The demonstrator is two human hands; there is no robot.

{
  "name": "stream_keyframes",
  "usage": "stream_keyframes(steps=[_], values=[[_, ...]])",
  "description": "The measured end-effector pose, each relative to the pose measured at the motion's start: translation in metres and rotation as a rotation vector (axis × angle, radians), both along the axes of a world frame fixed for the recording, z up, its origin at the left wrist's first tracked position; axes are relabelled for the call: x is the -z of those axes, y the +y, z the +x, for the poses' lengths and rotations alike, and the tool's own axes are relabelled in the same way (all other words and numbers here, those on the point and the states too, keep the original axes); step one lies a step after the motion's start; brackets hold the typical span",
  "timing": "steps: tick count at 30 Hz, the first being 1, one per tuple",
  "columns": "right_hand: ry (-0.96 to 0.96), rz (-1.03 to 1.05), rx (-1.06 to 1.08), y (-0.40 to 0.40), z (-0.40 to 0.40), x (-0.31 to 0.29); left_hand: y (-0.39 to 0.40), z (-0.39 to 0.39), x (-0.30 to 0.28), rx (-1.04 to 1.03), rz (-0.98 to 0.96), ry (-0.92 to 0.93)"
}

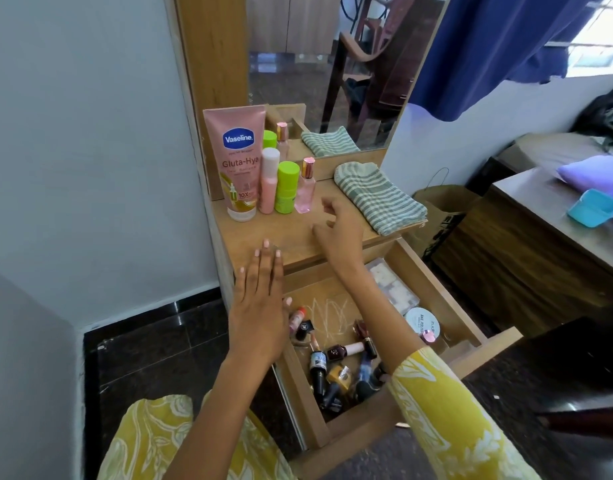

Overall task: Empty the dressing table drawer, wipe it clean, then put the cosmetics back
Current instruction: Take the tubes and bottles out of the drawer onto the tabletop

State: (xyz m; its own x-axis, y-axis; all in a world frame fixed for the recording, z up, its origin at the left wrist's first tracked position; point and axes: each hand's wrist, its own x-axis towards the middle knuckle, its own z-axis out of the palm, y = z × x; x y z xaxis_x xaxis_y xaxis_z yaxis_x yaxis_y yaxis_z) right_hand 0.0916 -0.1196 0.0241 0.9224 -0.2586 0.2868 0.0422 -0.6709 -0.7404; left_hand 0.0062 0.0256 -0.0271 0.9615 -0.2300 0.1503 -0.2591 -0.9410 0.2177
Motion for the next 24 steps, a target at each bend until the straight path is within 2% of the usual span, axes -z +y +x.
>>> stream_keyframes(steps=[2, 5, 10, 20, 24], values=[[0.015, -0.096, -0.071, -0.015, -0.025, -0.005, 0.0, 0.0, -0.001, 0.006, -0.003, 0.009], [0.186, -0.279, -0.213, -0.043, -0.065, -0.014, 0.0, -0.001, -0.002, 0.025, -0.005, 0.024], [0.479, -0.62, -0.228, -0.082, -0.115, -0.023, 0.001, -0.001, -0.005, 0.05, 0.012, 0.044], [0.749, -0.73, -0.102, -0.112, -0.141, -0.005, 0.002, 0.0, -0.004, 0.053, 0.07, 0.04], [0.771, -0.722, -0.026, -0.107, -0.143, 0.008, 0.002, 0.0, -0.004, 0.049, 0.092, 0.04]])
